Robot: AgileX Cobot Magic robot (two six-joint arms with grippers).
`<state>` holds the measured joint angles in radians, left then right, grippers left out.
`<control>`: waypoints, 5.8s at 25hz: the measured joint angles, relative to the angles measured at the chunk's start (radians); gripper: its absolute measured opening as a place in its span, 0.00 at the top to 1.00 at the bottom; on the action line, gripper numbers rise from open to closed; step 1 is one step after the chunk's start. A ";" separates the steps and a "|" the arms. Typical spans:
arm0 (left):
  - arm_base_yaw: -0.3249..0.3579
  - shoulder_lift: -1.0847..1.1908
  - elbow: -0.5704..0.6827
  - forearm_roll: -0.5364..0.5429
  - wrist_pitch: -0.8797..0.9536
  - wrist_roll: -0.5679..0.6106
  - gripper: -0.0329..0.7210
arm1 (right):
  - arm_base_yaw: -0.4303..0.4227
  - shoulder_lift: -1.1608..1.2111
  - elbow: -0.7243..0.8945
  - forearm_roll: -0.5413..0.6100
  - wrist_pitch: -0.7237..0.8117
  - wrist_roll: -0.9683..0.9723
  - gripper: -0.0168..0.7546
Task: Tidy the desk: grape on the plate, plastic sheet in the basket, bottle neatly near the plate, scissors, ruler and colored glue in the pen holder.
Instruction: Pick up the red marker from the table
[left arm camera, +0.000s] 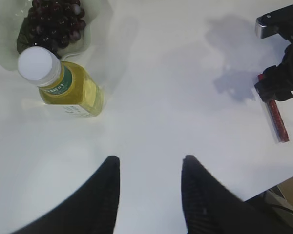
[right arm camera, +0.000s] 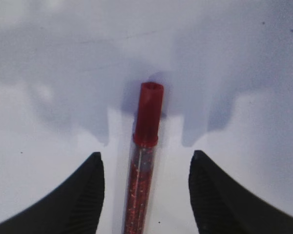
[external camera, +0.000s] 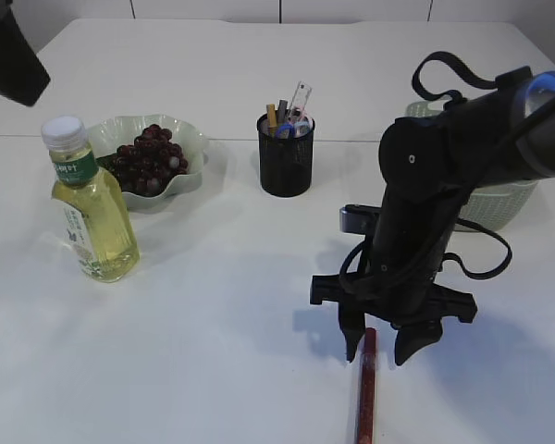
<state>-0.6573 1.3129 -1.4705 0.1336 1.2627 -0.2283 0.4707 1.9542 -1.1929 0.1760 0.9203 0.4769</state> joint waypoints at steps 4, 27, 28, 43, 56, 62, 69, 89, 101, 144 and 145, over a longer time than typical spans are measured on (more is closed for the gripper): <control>0.000 0.006 0.000 0.000 0.000 0.000 0.55 | 0.000 0.000 0.000 0.000 -0.002 0.006 0.41; 0.000 0.006 0.000 0.002 0.000 0.000 0.55 | 0.000 0.037 0.000 0.001 -0.005 0.010 0.41; 0.000 0.006 0.000 0.002 0.000 0.000 0.55 | 0.000 0.037 0.000 -0.004 -0.005 0.010 0.41; 0.000 0.006 0.000 0.003 0.000 0.000 0.55 | 0.000 0.037 0.000 -0.022 -0.005 0.012 0.41; 0.000 0.011 0.000 0.007 -0.002 0.000 0.55 | 0.013 0.037 0.000 -0.012 0.008 0.012 0.41; 0.000 0.025 0.000 0.007 -0.002 0.000 0.55 | 0.020 0.037 0.000 -0.028 0.008 0.012 0.41; 0.000 0.025 0.000 0.009 -0.002 0.002 0.55 | 0.020 0.061 -0.004 -0.030 0.004 0.012 0.41; 0.000 0.025 0.000 0.017 -0.002 0.002 0.55 | 0.020 0.068 -0.037 -0.033 0.015 0.012 0.51; 0.000 0.025 0.000 0.018 -0.002 0.002 0.55 | 0.020 0.082 -0.048 -0.038 0.019 0.012 0.51; 0.000 0.033 0.000 0.035 -0.002 0.002 0.55 | 0.020 0.099 -0.058 -0.048 0.065 -0.082 0.75; 0.000 0.033 0.000 0.035 -0.002 0.002 0.55 | 0.020 0.099 -0.058 -0.048 0.065 -0.087 0.75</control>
<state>-0.6573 1.3457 -1.4705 0.1685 1.2609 -0.2266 0.4907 2.0529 -1.2507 0.1275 0.9849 0.3902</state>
